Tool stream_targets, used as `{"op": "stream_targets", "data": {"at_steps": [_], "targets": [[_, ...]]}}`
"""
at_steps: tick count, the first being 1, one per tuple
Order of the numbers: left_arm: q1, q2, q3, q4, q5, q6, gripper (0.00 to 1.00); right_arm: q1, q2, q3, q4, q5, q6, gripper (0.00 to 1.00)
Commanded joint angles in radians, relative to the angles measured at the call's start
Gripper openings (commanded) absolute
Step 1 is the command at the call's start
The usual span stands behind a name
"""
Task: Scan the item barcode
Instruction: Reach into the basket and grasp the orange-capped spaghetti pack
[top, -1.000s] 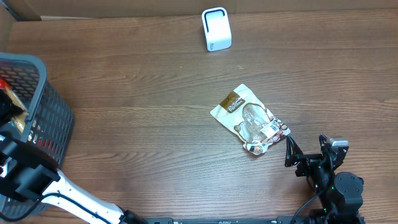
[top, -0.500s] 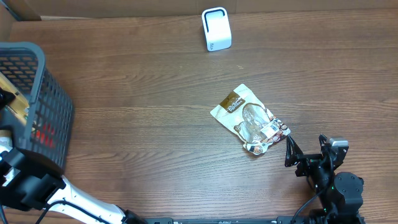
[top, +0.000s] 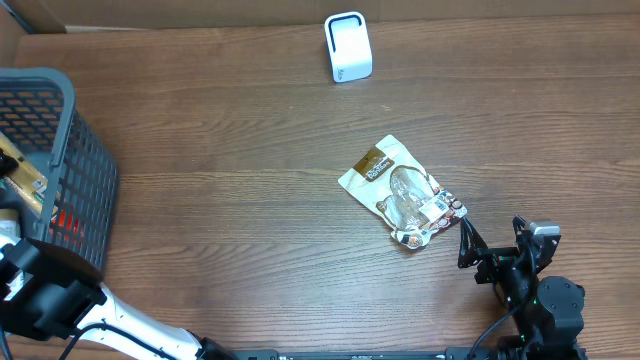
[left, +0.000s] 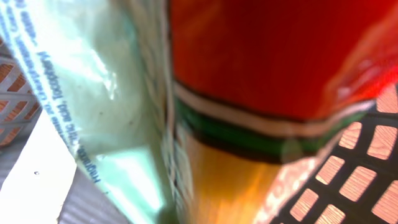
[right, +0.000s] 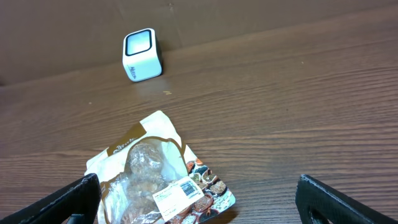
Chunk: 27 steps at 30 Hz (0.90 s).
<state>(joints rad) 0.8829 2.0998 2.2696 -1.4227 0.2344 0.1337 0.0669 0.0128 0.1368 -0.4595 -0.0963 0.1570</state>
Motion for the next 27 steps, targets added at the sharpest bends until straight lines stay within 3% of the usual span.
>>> {"op": "stream_targets", "data": {"at_steps": [1, 11, 13, 17, 27], "targets": [[-0.011, -0.048, -0.074, 0.029, -0.006, 0.047, 0.04, 0.004, -0.008, -0.001, -0.017, 0.006, -0.002, 1.00], [-0.012, -0.048, -0.386, 0.198, -0.117, 0.054, 0.07, 0.004, -0.008, -0.001, -0.017, 0.006, -0.002, 1.00], [-0.012, -0.048, -0.436, 0.238, -0.141, 0.054, 0.14, 0.004, -0.008, -0.001, -0.017, 0.006, -0.002, 1.00], [-0.011, -0.047, -0.489, 0.292, -0.150, 0.054, 0.37, 0.004, -0.008, -0.001, -0.017, 0.006, -0.002, 1.00], [-0.005, -0.047, -0.645, 0.381, -0.161, 0.053, 0.53, 0.004, -0.008, -0.001, -0.017, 0.006, -0.002, 1.00]]}}
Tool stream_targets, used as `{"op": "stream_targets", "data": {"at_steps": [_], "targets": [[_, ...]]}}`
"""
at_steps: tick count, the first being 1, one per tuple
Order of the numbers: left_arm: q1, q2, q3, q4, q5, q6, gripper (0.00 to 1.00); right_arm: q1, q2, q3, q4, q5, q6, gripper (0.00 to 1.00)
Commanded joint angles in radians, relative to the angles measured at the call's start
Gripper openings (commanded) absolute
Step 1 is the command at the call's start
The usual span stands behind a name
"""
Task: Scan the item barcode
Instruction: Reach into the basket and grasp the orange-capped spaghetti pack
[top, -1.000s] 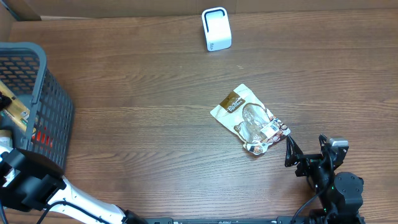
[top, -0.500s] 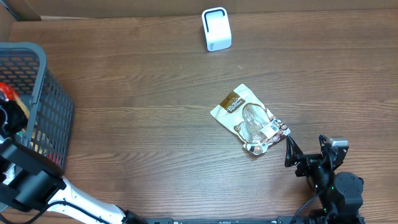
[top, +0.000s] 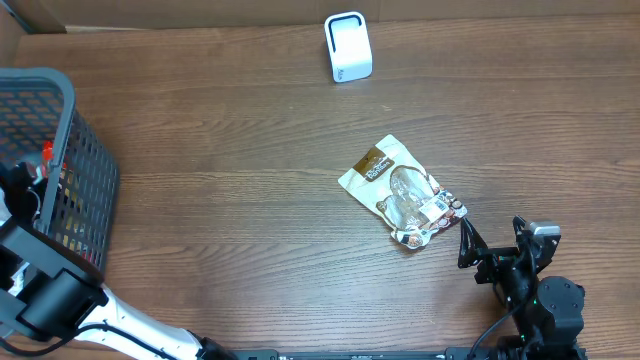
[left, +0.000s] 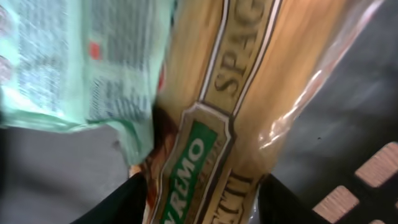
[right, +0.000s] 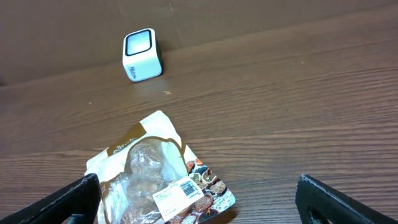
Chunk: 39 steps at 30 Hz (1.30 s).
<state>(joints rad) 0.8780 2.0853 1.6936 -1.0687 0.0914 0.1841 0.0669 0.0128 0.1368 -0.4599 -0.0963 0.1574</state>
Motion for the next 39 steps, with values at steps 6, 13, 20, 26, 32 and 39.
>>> {"op": "stream_targets", "data": {"at_steps": [6, 13, 20, 26, 32, 39], "targets": [[0.000, -0.032, -0.185, 0.097, -0.082, 0.003, 0.45, 0.004, -0.008, -0.001, -0.016, 0.006, -0.002, 1.00], [-0.001, -0.033, -0.156, 0.092, -0.091, -0.010, 0.04, 0.004, -0.008, -0.001, -0.016, 0.006, -0.002, 1.00], [-0.002, -0.033, 0.020, -0.028, -0.019, -0.008, 0.04, 0.004, -0.008, -0.001, -0.016, 0.006, -0.002, 1.00], [-0.002, -0.034, 0.261, -0.163, 0.041, -0.007, 0.04, 0.004, -0.008, -0.001, -0.016, 0.006, -0.002, 1.00], [-0.002, -0.034, 0.494, -0.251, 0.113, -0.005, 0.04, 0.004, -0.008, -0.001, -0.016, 0.006, -0.002, 1.00], [-0.002, -0.040, 0.707, -0.320, 0.277, -0.004, 0.04, 0.004, -0.008, -0.001, -0.016, 0.006, -0.002, 1.00]]}}
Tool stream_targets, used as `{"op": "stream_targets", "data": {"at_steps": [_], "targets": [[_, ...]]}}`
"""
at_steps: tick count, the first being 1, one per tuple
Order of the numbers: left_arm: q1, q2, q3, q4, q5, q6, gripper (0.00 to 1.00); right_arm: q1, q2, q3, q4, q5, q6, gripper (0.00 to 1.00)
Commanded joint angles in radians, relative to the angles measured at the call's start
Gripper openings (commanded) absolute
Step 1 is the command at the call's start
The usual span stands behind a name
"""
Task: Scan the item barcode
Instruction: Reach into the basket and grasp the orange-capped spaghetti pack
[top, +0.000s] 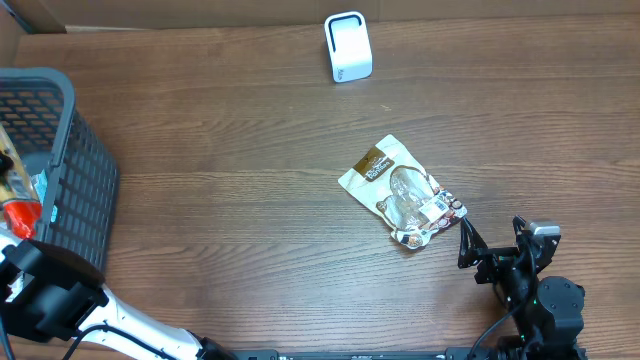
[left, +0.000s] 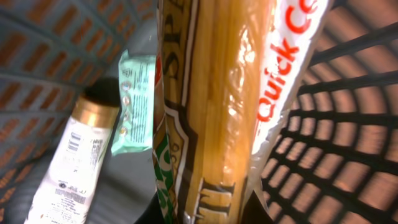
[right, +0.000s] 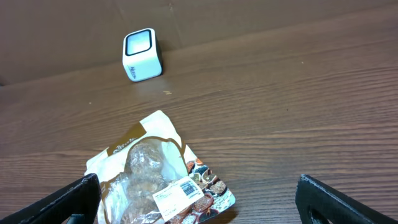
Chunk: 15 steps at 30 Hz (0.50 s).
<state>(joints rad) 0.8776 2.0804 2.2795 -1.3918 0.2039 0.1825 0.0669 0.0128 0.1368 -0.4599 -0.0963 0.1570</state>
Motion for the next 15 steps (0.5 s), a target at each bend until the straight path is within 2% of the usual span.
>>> {"op": "stream_targets", "data": {"at_steps": [1, 8, 15], "targets": [[-0.002, -0.038, 0.142, -0.002, 0.193, -0.003, 0.04, 0.004, -0.008, -0.001, -0.016, 0.006, -0.002, 1.00], [-0.004, -0.099, 0.262, -0.003, 0.420, -0.007, 0.04, 0.004, -0.008, -0.001, -0.016, 0.006, -0.002, 1.00], [-0.016, -0.265, 0.278, 0.004, 0.626, -0.061, 0.04, 0.004, -0.008, -0.001, -0.016, 0.006, -0.002, 1.00]]}}
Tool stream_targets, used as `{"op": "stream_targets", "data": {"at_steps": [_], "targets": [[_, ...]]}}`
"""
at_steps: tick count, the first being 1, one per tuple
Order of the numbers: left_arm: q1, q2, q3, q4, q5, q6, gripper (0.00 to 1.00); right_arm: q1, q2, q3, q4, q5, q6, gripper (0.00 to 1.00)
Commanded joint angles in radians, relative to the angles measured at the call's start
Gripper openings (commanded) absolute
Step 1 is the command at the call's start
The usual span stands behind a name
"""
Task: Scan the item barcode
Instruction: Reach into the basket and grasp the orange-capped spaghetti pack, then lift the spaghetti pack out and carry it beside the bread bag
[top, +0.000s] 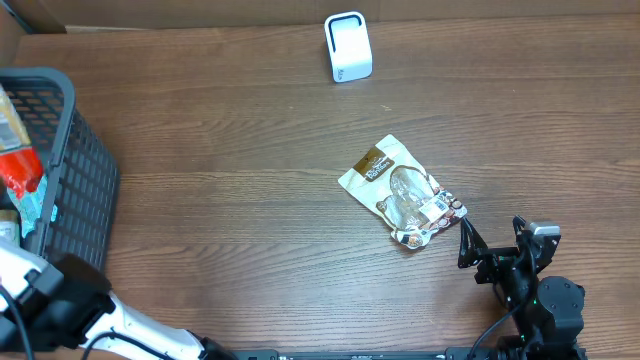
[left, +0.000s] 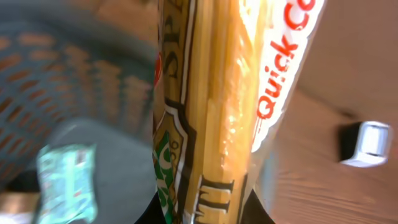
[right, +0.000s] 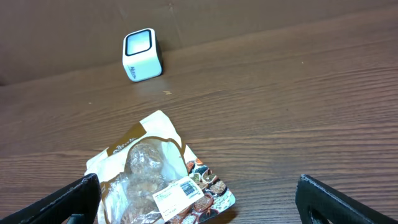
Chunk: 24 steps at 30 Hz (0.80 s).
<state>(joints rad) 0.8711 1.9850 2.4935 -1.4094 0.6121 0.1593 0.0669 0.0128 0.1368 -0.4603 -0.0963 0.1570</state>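
Observation:
A long spaghetti packet (left: 217, 93), clear film with red and green print, stands upright in my left gripper (left: 205, 208), which is shut on its lower part. From overhead the packet (top: 18, 150) shows at the far left above the basket; the gripper itself is hidden there. The white scanner (top: 348, 47) stands at the table's far edge, well to the right of the packet, and the left wrist view catches the scanner (left: 367, 143) too. My right gripper (right: 199, 205) is open and holds nothing, low at the front right.
The grey mesh basket (top: 70, 150) sits at the left edge, with a teal packet (left: 65, 180) lying inside. A snack pouch (top: 402, 193) with a barcode label lies on the wooden table just ahead of the right gripper.
The spaghetti packet has risen from inside the basket to above its rim. The left wrist view now takes in the table and the scanner. The right arm has not moved.
My left gripper was deep in the basket, pressed against packets. Then its jaws stood around the spaghetti packet. Later it was shut on the packet, held upright inside the mesh walls, and now the packet is above the rim. The pouch and right gripper stayed put.

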Motion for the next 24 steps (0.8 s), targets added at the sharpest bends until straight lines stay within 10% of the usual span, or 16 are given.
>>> {"op": "stream_targets", "data": {"at_steps": [1, 7, 16, 24], "targets": [[-0.016, -0.195, 0.064, 0.021, 0.253, -0.042, 0.04, 0.004, -0.008, -0.001, -0.016, 0.006, -0.002, 1.00], [-0.131, -0.322, 0.064, -0.036, 0.311, -0.032, 0.04, 0.004, -0.008, -0.001, -0.016, 0.006, -0.002, 1.00], [-0.759, -0.329, -0.003, -0.209, -0.139, -0.097, 0.04, 0.004, -0.008, -0.001, -0.016, 0.006, -0.002, 1.00], [-1.080, -0.249, -0.367, 0.026, -0.378, -0.354, 0.04, 0.004, -0.008, -0.001, -0.016, 0.006, -0.002, 1.00]]}}
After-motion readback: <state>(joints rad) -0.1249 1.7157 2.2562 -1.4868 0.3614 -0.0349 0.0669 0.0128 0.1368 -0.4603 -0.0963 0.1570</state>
